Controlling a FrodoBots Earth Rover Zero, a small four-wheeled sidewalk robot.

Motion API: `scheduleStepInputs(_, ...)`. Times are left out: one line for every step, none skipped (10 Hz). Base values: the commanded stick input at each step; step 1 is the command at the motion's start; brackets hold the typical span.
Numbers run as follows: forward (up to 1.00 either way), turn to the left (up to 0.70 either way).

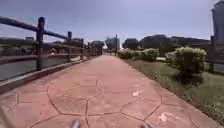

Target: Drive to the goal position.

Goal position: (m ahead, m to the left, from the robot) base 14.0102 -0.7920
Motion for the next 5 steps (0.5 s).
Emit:
scheduleStepInputs(0.85, 0.00)
scheduleStepInputs(0.85, 0.00)
scheduleStepInputs(0.85, 0.00)
scheduleStepInputs(0.85, 0.00)
scheduleStepInputs(0.85, 0.00)
